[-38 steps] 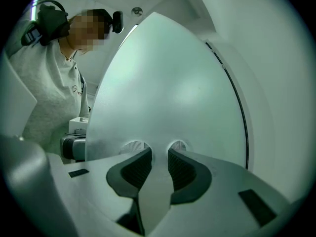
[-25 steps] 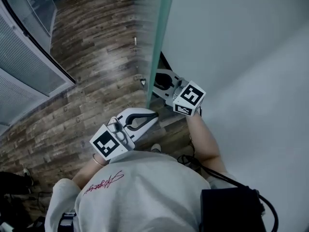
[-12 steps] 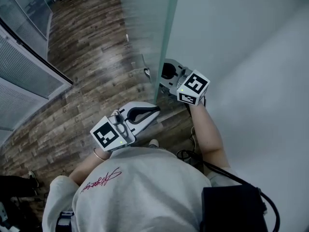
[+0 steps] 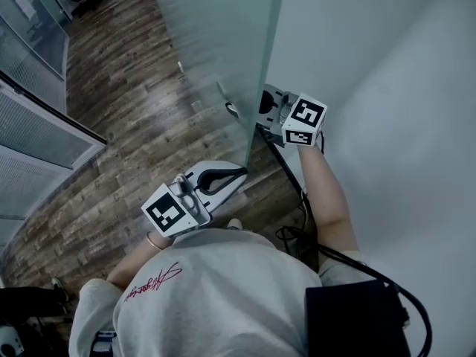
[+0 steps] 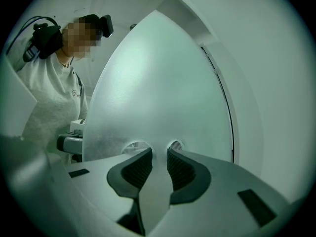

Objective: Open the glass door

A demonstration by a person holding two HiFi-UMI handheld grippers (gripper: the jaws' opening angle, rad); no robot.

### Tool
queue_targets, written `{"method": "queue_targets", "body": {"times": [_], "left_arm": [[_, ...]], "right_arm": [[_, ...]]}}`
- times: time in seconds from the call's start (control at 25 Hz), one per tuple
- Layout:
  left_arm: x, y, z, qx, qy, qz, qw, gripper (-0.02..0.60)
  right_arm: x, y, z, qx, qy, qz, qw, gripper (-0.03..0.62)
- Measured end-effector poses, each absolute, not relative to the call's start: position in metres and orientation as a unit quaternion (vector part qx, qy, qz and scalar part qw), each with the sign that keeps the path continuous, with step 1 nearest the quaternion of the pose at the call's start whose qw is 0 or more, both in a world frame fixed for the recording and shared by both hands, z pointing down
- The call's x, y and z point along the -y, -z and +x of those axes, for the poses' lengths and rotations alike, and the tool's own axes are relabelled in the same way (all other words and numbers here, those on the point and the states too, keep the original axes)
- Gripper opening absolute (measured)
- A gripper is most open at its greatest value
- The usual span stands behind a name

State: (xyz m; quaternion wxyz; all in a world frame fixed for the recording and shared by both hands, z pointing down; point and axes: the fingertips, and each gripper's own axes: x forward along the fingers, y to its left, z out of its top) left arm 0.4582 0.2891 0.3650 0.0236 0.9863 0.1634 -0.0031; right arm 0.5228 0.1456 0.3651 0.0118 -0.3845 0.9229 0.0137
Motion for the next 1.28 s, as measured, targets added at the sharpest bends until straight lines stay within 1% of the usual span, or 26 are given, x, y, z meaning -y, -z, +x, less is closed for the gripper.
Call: {"method": "queue_targets", "body": {"times": [0.16, 0.36, 0.52, 0.64, 0.84, 1.04, 1.28], "left_arm": [[-0.295, -0.353, 0.462, -0.178, 0.008, 0.984, 0.023, 0.017], [-0.302, -0.34, 0.512, -0.198, 0.043, 0.979, 0.027, 0.017], [-0.302, -0.338, 0.533, -0.198, 0.036, 0.979, 0.031, 0.017], [-0.299, -0.339, 0.537, -0.195, 0.038, 0.979, 0.044, 0.017], [-0.291, -0.341, 0.536, -0.183, 0.034, 0.981, 0.046, 0.017], [-0.285, -0.348, 0.533, -0.178, 0.03, 0.983, 0.041, 0.017], [-0.282, -0.35, 0.527, -0.176, 0.025, 0.984, 0.032, 0.017]], "right_arm": [[-0.152, -0.352, 0.526, -0.926, -0.018, -0.376, 0.002, 0.104], [-0.16, -0.361, 0.565, -0.931, -0.019, -0.365, 0.001, 0.104], [-0.163, -0.361, 0.587, -0.935, -0.016, -0.354, 0.014, 0.106], [-0.164, -0.362, 0.602, -0.938, -0.015, -0.347, 0.012, 0.106], [-0.167, -0.36, 0.621, -0.941, -0.013, -0.338, 0.013, 0.106], [-0.168, -0.364, 0.631, -0.944, 0.005, -0.327, 0.04, 0.117], [-0.168, -0.364, 0.626, -0.946, 0.019, -0.322, 0.015, 0.123]]}}
